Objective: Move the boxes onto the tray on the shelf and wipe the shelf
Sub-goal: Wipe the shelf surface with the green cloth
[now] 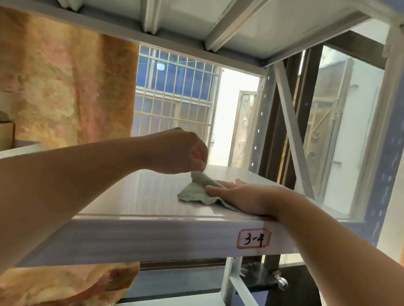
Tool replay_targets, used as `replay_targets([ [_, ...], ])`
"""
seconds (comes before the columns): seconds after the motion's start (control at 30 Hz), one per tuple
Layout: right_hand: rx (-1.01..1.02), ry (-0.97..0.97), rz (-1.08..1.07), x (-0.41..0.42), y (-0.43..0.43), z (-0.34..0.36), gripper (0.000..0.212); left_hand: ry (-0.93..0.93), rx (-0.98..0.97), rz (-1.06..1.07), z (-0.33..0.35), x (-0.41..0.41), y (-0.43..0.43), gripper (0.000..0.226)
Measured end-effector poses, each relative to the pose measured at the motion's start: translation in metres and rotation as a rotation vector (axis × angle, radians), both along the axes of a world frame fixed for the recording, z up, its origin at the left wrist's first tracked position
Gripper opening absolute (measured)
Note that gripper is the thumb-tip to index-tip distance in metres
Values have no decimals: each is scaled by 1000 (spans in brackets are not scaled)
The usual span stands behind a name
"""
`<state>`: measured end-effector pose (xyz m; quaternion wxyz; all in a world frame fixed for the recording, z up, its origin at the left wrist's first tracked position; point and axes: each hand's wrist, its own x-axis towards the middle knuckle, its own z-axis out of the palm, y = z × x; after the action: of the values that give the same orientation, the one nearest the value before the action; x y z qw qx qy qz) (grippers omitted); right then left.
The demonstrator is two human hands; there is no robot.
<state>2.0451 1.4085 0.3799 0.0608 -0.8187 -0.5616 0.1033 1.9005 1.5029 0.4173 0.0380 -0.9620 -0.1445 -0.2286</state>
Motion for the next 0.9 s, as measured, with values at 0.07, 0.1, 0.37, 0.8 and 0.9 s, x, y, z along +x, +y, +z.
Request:
replay_targets([
  [0.07,6,-13,-10,6,-5,0,67,9,-12,1,-4,12,-5,20],
  [0.1,6,-44,-7,10,-6,0,68,19,-20,-1,-5,18,-7,19],
  [0.37,21,-32,-123,30,-4,-1,85,113,28,55,-6,40,-4,20],
  [0.8,-62,36,-169,53,29,5,84,82,109,64,2,61,6,22],
  [0.9,-90,33,-193,60,38,7,85,110,158,101,5,66,12,24],
])
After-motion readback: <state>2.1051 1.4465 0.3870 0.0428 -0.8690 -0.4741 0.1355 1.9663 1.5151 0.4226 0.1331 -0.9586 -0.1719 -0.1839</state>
